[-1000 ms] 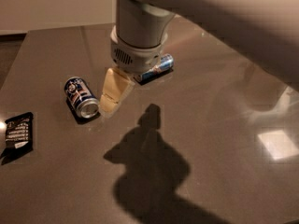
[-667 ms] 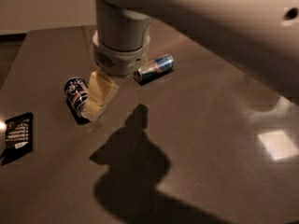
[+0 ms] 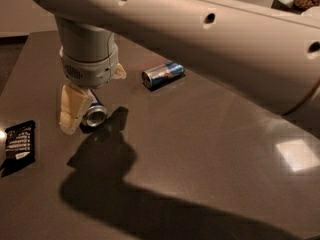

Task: Place pepsi can upright

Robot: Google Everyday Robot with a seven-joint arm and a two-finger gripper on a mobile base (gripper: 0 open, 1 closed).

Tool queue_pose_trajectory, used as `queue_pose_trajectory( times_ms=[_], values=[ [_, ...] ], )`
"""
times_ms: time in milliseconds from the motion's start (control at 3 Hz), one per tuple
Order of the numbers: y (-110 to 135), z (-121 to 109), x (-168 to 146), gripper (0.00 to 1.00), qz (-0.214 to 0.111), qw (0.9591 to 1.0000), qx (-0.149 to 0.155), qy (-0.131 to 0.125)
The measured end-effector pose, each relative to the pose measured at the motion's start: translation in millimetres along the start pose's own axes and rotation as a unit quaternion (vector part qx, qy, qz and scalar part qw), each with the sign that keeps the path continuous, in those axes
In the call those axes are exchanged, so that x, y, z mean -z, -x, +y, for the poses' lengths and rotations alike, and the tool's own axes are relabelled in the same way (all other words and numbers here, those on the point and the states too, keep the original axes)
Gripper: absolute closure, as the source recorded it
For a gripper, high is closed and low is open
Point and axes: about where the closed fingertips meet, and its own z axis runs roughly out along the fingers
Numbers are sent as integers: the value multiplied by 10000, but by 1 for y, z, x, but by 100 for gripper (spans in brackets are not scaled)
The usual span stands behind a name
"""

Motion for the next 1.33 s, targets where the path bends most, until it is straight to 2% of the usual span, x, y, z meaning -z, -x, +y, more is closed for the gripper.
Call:
queue_pose_trajectory(
  times_ms=[333,667,1333],
  values=[
    [1,0,-1,0,9,10000,-21,7],
    [10,0,-11,0,88,9997,-212,70],
    [37,-4,-41,0,433,9955,-768,347]
  ],
)
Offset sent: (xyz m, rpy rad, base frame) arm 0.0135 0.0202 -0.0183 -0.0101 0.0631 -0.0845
